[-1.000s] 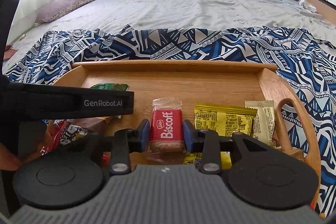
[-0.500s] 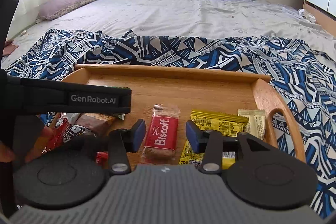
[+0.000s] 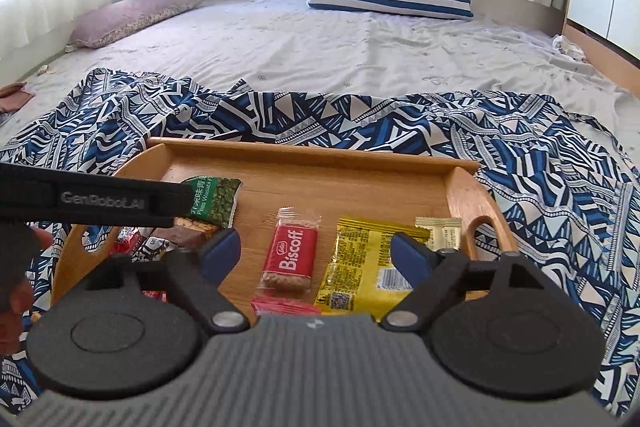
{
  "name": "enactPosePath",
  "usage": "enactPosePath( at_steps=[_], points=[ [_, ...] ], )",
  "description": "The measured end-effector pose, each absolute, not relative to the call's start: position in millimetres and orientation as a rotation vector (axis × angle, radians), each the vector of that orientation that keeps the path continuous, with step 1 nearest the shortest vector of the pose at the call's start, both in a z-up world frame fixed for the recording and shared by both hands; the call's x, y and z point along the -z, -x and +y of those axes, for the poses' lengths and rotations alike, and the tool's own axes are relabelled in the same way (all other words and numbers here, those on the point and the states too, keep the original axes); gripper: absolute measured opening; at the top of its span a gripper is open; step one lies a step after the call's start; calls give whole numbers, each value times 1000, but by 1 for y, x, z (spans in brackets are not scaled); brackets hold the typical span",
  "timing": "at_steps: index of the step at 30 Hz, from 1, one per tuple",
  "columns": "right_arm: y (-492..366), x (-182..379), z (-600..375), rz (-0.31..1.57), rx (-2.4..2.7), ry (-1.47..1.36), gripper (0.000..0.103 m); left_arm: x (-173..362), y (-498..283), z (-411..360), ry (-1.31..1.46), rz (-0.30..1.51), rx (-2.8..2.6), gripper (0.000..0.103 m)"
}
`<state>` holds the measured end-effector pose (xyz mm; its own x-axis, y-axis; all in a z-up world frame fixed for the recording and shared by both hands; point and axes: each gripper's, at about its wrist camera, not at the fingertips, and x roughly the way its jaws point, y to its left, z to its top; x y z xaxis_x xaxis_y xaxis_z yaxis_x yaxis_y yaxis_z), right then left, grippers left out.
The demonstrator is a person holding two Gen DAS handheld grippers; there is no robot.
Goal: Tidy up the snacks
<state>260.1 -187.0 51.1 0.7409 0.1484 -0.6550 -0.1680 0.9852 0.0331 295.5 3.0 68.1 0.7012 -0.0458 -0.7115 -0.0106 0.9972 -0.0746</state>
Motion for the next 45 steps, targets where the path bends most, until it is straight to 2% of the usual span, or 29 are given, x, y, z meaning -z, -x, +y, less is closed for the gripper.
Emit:
enactPosePath(
  at_steps=[15,33,45],
  points=[
    [-206,-72,-204,687,-154,19,102,-94,-220,5,16,759,32,102],
    [-144,-64,-216,687,-156,-27,103,-89,-140,-3,3,701,56,103],
    [-107,-43,-217,670,-134,-11,103,-60,-102,-13,-31,717,35,103]
  ],
)
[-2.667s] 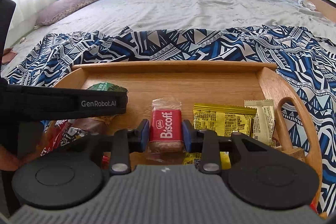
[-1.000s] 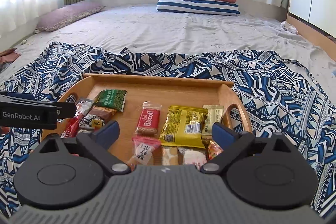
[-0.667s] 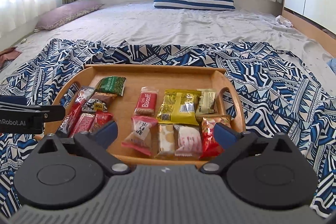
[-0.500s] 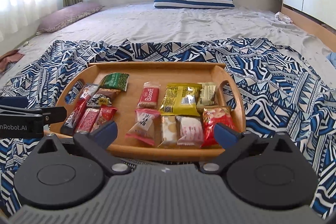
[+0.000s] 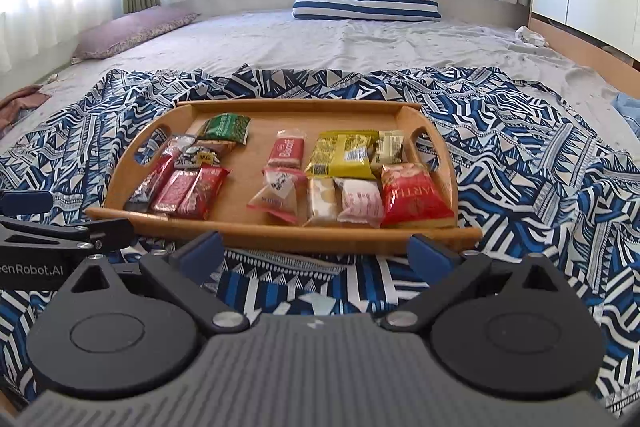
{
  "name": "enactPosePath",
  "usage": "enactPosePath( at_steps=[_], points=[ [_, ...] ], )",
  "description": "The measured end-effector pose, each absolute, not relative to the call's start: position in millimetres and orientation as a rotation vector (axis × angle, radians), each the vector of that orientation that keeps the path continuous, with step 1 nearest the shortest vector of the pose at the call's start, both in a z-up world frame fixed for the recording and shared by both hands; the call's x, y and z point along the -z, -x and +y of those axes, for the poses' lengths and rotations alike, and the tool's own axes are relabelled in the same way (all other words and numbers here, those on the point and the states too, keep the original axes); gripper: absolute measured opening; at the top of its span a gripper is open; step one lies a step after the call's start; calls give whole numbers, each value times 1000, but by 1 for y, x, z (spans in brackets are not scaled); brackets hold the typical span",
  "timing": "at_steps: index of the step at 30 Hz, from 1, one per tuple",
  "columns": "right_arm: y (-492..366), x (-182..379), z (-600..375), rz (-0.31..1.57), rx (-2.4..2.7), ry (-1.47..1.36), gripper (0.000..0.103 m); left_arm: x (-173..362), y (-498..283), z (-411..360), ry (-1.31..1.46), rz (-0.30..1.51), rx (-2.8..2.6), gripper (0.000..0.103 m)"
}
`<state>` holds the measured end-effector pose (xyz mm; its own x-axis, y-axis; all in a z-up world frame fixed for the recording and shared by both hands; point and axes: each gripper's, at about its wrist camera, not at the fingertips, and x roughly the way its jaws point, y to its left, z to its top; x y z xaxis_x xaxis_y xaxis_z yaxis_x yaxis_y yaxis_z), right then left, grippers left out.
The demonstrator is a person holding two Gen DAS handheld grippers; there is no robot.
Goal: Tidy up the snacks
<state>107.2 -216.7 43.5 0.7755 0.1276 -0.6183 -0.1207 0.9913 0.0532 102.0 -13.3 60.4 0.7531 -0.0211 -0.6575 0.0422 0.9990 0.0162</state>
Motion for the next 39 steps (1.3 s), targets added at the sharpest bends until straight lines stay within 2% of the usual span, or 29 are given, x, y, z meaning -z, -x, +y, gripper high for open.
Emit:
enactPosePath(
  at_steps=[10,24,39],
  points=[
    [-91,-19,-220,687,-108,6,103,-44,-89,-16,-24,753,15,103],
    [-65,-22,-230,661,-98,-19,103,-61,-54,-14,-16,705,-5,103],
    [-71,16,-224,711,-50,-8,103,-8,-66,-5,-11,739,-60,103]
  ],
)
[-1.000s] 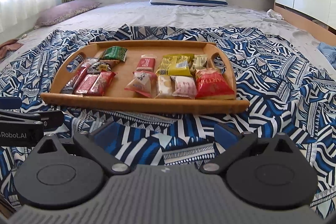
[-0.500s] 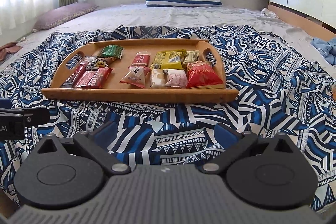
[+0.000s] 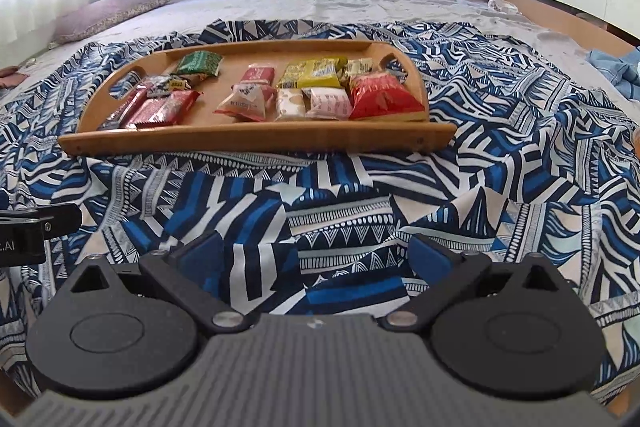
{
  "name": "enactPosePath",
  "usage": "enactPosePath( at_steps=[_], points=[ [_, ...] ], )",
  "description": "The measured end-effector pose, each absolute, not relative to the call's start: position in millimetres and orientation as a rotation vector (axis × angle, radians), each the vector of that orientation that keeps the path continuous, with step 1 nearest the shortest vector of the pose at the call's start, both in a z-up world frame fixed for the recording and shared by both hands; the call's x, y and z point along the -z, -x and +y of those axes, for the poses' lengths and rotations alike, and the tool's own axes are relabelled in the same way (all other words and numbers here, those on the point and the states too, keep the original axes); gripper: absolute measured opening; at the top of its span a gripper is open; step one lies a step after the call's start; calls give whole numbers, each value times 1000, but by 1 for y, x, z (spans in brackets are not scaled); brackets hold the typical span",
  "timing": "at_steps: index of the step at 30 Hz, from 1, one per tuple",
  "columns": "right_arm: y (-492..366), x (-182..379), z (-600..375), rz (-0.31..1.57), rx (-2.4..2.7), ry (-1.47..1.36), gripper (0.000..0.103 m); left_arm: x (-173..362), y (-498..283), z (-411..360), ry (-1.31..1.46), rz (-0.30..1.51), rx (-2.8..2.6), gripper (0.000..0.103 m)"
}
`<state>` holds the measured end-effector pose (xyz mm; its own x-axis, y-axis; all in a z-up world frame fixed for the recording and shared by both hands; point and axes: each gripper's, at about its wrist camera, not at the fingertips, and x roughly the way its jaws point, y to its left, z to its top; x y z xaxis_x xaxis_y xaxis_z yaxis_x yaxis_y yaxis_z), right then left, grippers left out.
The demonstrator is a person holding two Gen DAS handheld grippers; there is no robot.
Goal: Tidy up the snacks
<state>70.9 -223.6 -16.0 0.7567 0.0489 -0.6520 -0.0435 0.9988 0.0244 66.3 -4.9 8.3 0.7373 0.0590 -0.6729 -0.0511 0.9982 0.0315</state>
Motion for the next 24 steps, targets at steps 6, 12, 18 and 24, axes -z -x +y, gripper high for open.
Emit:
enactPosePath(
  at_steps=[6,12,18,24],
  points=[
    [-76,22,-219,698,-37,14,103,2,-73,-3,14,748,-59,103],
    [-77,26,-219,694,-41,21,103,5,-80,-3,6,768,-44,103],
    [-76,27,-218,687,-39,26,103,4,-81,-3,3,778,-34,103],
    [-74,28,-218,680,-39,26,103,4,-82,-2,10,784,-33,103]
  ],
)
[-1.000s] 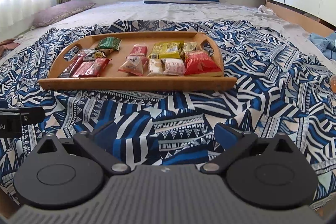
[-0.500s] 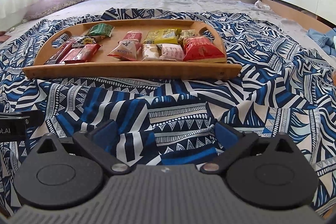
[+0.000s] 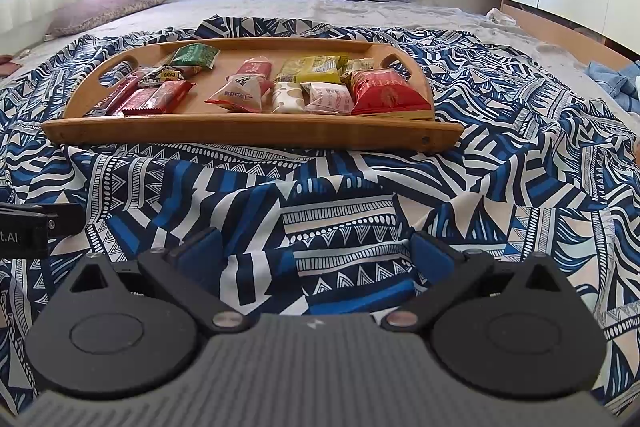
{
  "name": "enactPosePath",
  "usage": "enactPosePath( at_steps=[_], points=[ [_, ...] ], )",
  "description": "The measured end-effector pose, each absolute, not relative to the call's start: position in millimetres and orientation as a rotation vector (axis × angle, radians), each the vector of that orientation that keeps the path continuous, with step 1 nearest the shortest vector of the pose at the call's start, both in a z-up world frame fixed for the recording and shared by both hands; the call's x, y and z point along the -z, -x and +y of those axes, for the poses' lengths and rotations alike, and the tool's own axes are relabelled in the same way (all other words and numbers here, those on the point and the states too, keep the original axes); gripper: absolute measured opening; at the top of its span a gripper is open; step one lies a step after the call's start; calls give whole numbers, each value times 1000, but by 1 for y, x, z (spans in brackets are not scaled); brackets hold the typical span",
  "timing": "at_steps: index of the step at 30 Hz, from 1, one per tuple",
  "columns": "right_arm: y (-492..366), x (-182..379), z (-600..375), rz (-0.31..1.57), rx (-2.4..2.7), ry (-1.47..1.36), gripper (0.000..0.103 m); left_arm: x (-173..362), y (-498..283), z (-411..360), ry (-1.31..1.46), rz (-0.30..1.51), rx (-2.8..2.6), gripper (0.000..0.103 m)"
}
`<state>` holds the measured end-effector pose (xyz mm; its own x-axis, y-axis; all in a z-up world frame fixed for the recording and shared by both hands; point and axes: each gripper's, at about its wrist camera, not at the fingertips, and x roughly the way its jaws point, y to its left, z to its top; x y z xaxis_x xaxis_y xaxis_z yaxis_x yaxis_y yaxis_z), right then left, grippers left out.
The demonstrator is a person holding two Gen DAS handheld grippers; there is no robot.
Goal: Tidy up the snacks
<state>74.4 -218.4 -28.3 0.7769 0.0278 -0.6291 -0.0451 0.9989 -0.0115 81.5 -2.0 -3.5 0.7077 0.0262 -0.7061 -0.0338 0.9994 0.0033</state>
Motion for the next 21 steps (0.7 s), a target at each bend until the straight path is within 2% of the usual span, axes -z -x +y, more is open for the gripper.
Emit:
enactPosePath(
  at_steps=[21],
  points=[
    [-75,28,-218,682,-44,29,103,6,-80,-2,18,779,-48,103]
  ],
)
